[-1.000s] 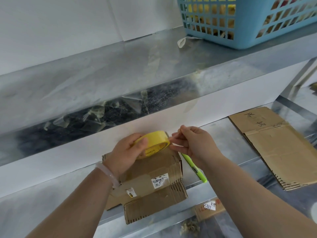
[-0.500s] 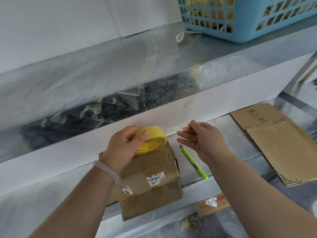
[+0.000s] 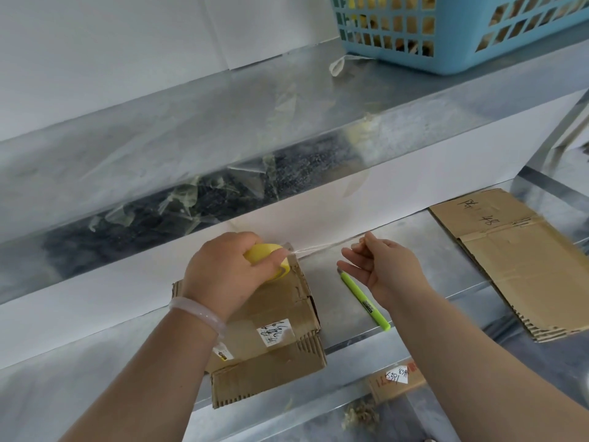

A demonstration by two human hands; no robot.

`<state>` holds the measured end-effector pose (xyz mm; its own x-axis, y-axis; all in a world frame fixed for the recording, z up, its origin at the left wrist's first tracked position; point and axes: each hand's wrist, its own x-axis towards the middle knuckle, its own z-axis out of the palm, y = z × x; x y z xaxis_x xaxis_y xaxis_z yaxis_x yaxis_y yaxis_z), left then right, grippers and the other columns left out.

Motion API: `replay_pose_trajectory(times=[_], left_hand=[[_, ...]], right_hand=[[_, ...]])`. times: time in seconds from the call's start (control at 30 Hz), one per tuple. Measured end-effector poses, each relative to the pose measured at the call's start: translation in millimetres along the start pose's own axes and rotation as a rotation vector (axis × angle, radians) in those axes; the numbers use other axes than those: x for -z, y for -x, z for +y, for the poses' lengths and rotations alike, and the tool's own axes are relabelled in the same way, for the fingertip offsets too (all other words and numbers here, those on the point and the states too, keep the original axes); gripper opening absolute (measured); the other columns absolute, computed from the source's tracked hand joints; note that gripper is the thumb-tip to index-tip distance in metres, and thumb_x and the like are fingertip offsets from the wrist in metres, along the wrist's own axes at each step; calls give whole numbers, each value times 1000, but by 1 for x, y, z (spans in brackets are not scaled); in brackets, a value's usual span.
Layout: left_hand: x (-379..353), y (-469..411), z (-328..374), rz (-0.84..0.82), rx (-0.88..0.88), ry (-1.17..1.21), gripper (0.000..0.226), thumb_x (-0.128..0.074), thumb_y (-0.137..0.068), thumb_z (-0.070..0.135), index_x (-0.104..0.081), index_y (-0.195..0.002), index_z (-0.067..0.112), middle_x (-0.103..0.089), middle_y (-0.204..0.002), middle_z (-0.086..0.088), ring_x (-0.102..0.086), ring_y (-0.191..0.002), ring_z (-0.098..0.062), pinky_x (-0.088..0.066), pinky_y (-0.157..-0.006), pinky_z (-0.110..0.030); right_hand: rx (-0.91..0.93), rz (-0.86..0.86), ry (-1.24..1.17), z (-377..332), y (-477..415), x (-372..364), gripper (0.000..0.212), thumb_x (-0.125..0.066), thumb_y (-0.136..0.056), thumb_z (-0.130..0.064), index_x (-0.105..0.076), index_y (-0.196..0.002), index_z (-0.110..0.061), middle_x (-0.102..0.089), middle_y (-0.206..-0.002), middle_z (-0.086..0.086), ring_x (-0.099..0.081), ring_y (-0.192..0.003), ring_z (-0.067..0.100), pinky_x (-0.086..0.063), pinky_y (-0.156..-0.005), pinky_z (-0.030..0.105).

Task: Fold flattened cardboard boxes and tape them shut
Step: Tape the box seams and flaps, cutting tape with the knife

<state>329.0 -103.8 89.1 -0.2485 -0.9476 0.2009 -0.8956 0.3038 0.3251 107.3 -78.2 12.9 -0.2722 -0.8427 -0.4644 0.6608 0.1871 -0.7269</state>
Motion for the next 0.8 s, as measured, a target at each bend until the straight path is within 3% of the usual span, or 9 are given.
replay_pose_trajectory(times=[0.27,0.4,0.5,0.67,0.8], left_hand=[[-4,-1,-26,-54,67,278,39,-45,-79,64,-61,-77,28,-61,-69,8,-57,-68,-5,-43,-59,-25],[-5,-4,-23,-45,73,267,36,-51,-78,62,-61,-72,28,-61,-68,13,-55,-68,-2,-39,-55,-23],[-9,-9,-14,-44,52,210,32,-63,-84,54,-61,-72,24,-59,-64,4,-55,-68,-6,-43,-57,-27],[-11,-15,-3,-68,23,122,29,-67,-83,48,-58,-67,26,-56,-60,6,-53,-61,-8,-38,-54,-25],[-13,-19,3,-86,5,72,28,-66,-81,48,-59,-68,25,-57,-61,5,-54,-63,-8,-40,-55,-26]], right_hand=[[-186,-6,-102,26,-15,-15,24,-48,-103,-14,-55,-84,-1,-61,-60,7,-68,-59,18,-61,-58,38],[-271,-9,-145,50,-22,-18,25,-47,-104,-14,-53,-82,-3,-59,-59,6,-67,-52,14,-57,-49,30],[-318,8,-159,69,-26,-17,26,-46,-104,-16,-53,-80,-6,-60,-60,5,-66,-49,11,-55,-45,25],[-327,59,-184,88,-29,-16,16,-47,-104,-15,-54,-93,-5,-61,-66,5,-65,-48,11,-47,-38,20],[-274,67,-27,97,-29,-14,21,-46,-104,-16,-55,-88,-7,-63,-60,1,-61,-54,11,-38,-45,21]])
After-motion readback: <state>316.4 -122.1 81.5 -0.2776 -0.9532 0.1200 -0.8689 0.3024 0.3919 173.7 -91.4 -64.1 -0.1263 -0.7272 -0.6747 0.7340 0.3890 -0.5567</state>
